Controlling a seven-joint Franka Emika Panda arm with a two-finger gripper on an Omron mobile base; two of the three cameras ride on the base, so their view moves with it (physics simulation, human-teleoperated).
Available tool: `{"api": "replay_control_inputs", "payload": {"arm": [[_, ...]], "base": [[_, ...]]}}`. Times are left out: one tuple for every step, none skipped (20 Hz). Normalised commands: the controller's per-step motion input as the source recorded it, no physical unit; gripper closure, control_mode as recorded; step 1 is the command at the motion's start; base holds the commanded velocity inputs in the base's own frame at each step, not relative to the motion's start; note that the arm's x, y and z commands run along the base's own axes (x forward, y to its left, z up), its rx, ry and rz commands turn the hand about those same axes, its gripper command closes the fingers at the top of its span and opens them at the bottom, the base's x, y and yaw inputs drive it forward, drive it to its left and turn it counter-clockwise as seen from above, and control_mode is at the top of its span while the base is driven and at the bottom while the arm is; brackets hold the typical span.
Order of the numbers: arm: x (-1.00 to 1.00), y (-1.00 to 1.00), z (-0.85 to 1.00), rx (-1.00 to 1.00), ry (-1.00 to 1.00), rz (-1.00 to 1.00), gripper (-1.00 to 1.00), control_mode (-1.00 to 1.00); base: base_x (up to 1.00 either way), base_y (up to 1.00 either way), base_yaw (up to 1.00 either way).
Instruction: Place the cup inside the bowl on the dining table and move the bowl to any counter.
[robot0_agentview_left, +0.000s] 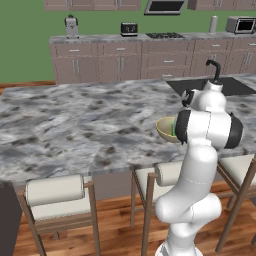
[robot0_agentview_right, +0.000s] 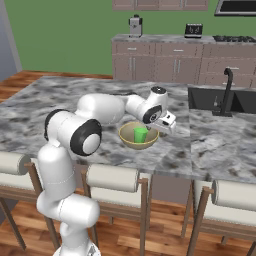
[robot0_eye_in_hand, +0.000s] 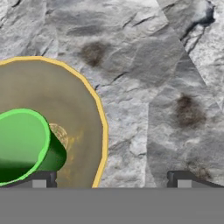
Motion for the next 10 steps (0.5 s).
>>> {"api": "replay_control_inputs", "payload": {"arm": [[-0.14, -0.14, 0.0, 0.16, 0.0, -0.03, -1.0, -1.0], [-0.11, -0.13, 0.0, 0.16, 0.0, -0.02, -1.0, -1.0], [-0.08, -0.13, 0.0, 0.15, 0.0, -0.01, -1.0, -1.0], [0.0, -0.11, 0.0, 0.14, 0.0, 0.0, -1.0, -1.0], [0.0, -0.09, 0.0, 0.14, 0.0, 0.0, -1.0, -1.0], [0.0, -0.06, 0.0, 0.15, 0.0, 0.0, -1.0, -1.0], [0.0, -0.04, 0.0, 0.16, 0.0, 0.0, -1.0, -1.0], [0.0, -0.02, 0.0, 0.18, 0.0, 0.0, -1.0, -1.0], [0.0, 0.0, 0.0, 0.19, -0.01, 0.0, -1.0, -1.0], [0.0, 0.0, 0.0, 0.19, -0.01, 0.0, -1.0, -1.0]], "base": [[0.0, 0.0, 0.0], [0.0, 0.0, 0.0], [0.0, 0.0, 0.0], [0.0, 0.0, 0.0], [0.0, 0.0, 0.0], [0.0, 0.0, 0.0], [0.0, 0.0, 0.0], [0.0, 0.0, 0.0], [0.0, 0.0, 0.0], [0.0, 0.0, 0.0]]}}
